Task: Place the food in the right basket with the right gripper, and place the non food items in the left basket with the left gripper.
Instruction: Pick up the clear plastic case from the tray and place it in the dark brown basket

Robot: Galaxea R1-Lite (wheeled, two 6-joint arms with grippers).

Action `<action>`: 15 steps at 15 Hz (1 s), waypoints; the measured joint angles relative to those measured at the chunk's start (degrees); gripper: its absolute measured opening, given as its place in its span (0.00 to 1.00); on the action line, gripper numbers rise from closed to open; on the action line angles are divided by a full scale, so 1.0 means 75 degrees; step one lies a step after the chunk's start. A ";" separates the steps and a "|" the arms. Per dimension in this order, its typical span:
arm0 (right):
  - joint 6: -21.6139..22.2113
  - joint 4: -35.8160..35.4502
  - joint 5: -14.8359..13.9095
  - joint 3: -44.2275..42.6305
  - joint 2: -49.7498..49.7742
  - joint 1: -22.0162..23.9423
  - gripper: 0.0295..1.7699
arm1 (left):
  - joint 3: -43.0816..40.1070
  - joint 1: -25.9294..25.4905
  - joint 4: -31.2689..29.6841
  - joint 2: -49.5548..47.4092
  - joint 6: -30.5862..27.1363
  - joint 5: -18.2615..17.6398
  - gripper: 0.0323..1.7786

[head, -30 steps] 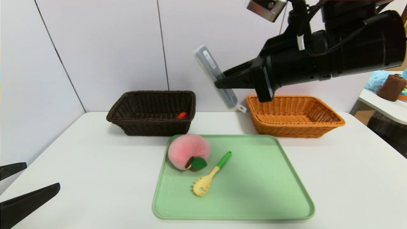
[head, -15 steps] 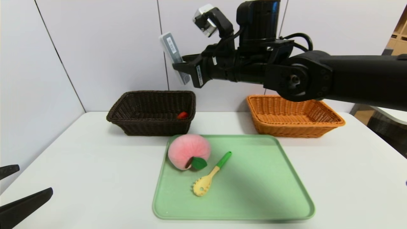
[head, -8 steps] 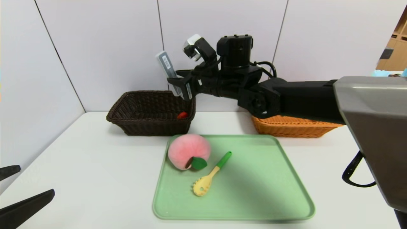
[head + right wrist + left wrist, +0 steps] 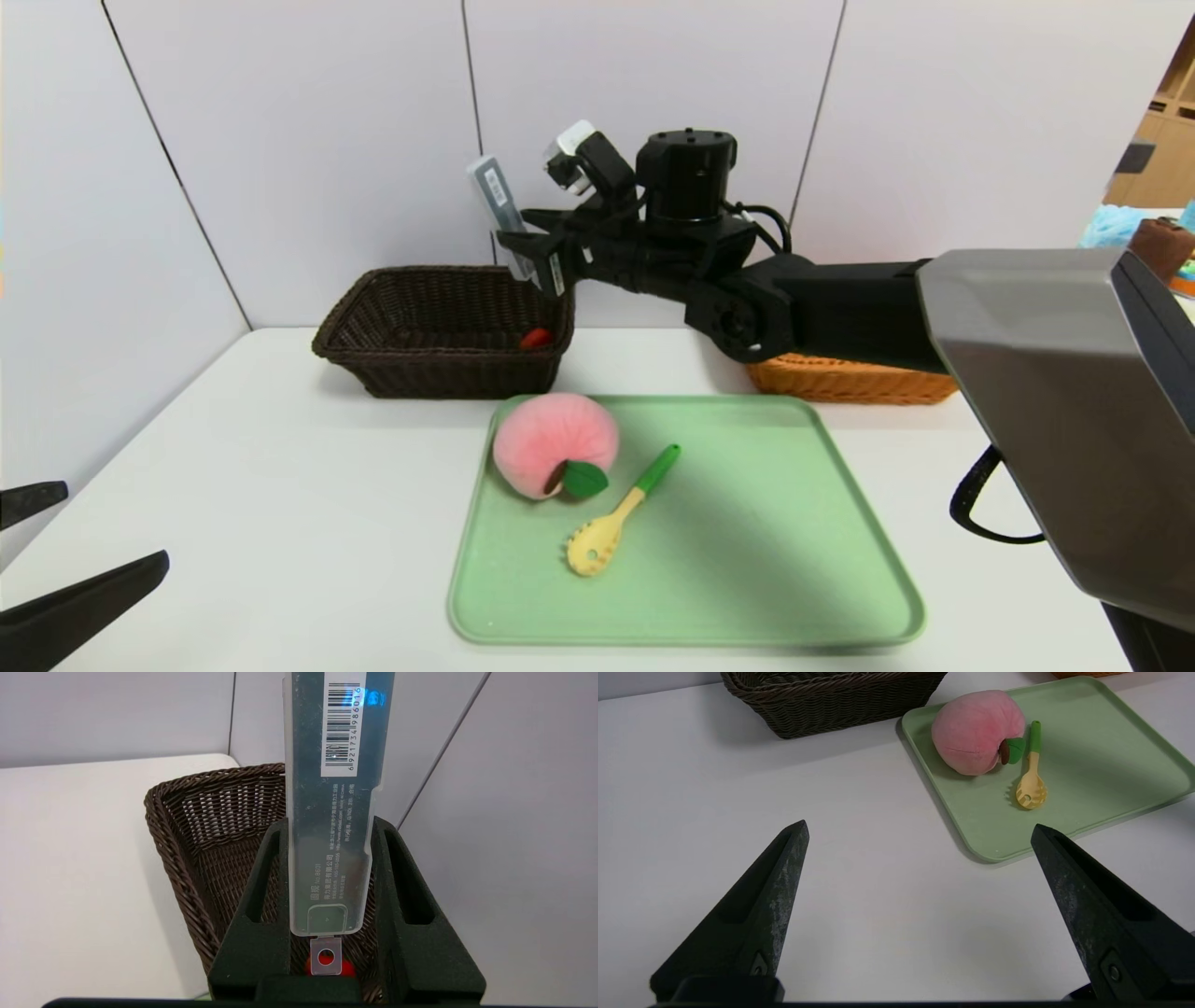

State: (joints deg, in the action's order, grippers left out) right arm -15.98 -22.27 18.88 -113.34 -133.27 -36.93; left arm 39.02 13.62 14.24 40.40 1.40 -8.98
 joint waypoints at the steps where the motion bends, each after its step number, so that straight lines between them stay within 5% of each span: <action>1: 0.0000 -0.0028 0.0010 0.0000 -0.0052 0.0000 0.27 | -0.0007 0.0000 -0.0003 0.0016 -0.0003 0.0005 0.95; 11: 0.0011 -0.0263 -0.0236 0.0007 -0.0740 0.0007 0.27 | -0.0125 -0.0011 0.0002 0.0060 -0.0003 0.0005 0.95; 15: 0.0003 -0.0234 -0.0215 0.0003 -0.0819 -0.0011 0.51 | -0.0190 -0.0011 0.0000 0.0089 -0.0003 0.0008 0.95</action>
State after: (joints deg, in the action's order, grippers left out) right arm -15.96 -24.03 17.27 -113.31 -139.41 -37.01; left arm 37.60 13.53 14.24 41.07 1.38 -8.92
